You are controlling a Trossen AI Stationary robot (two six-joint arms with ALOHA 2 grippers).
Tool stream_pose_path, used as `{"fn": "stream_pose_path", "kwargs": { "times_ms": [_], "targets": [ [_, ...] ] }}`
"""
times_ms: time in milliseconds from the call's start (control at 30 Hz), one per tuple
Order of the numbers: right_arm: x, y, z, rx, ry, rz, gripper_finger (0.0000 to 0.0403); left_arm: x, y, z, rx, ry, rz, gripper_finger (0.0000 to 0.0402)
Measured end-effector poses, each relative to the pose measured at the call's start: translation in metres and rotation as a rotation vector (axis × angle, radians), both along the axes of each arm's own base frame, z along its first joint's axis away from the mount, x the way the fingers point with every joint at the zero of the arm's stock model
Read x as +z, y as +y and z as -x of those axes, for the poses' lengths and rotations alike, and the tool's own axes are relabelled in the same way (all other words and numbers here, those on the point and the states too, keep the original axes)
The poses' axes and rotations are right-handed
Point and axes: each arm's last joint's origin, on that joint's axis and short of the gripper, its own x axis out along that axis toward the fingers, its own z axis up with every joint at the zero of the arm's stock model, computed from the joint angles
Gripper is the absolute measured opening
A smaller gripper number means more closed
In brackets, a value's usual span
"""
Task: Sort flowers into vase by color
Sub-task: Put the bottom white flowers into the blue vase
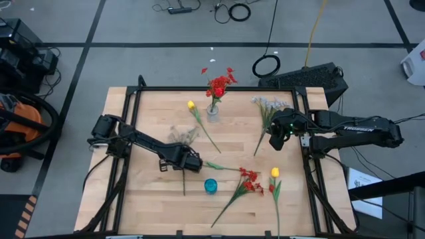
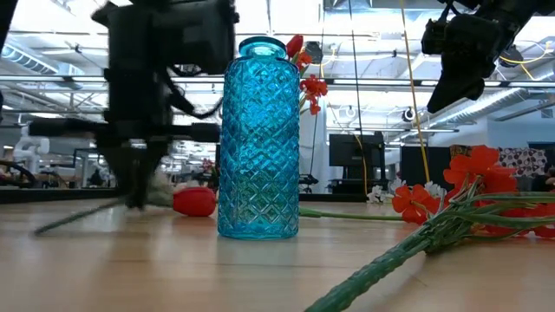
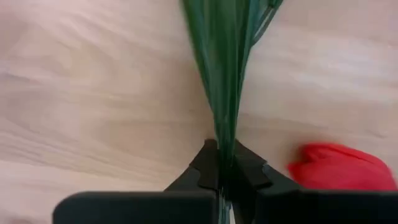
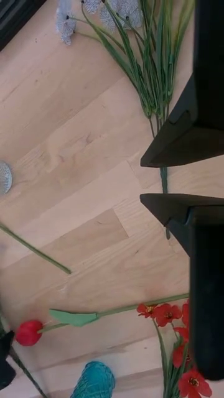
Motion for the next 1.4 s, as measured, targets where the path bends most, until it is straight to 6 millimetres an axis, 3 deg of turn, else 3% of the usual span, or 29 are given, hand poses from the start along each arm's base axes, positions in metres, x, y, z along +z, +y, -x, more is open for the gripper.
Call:
{"fn": "stream_pose_path", "kwargs": {
  "times_ms": [200, 333, 433, 533, 667, 800, 1000, 1100, 1233, 1400],
  "targets": [
    [0.0, 0.0, 0.0, -0.002, 0.0, -0.001, 0.007, 0.05, 0.005, 0.025, 0.005, -0.103, -0.197, 0.0018],
    [0.0, 0.0, 0.0, -0.014, -0.005, -0.011, 0.007, 0.094, 0.003, 0.047, -0.014, -0.323, -0.43, 0.0018],
    [0.0, 0.0, 0.0, -0.029, -0.008, -0.021, 0.007, 0.121, -0.001, 0.06, -0.111, -0.489, -0.675, 0.0018],
    [0.0, 0.0, 0.0, -0.049, -0.013, -0.036, 0.007, 0.139, -0.007, 0.061, -0.333, -0.493, -0.899, 0.0018],
    [0.0, 0.0, 0.0, -0.061, -0.016, -0.044, 0.007, 0.146, -0.013, 0.044, -0.702, -0.384, -0.989, 0.0018],
    [0.0, 0.0, 0.0, -0.096, -0.025, -0.072, 0.007, 0.153, -0.015, 0.025, -0.803, -0.435, -1.032, 0.0017],
    [-0.001, 0.002, 0.0, -0.148, -0.047, -0.209, 0.007, 0.161, -0.012, 0.013, -1.046, -0.429, -1.078, 0.0017],
    [0.0, 0.003, 0.0, -0.147, -0.052, -0.254, 0.007, 0.165, -0.005, 0.005, -1.143, -0.511, -1.075, 0.0017],
    [0.0, 0.003, 0.0, -0.172, -0.058, -0.272, 0.007, 0.155, 0.009, -0.005, -1.212, -0.656, -1.146, 0.0017],
    [0.0, 0.003, 0.0, -0.185, -0.061, -0.282, 0.007, 0.153, 0.02, -0.005, -1.272, -0.956, -1.301, 0.0017]
  ]
}}
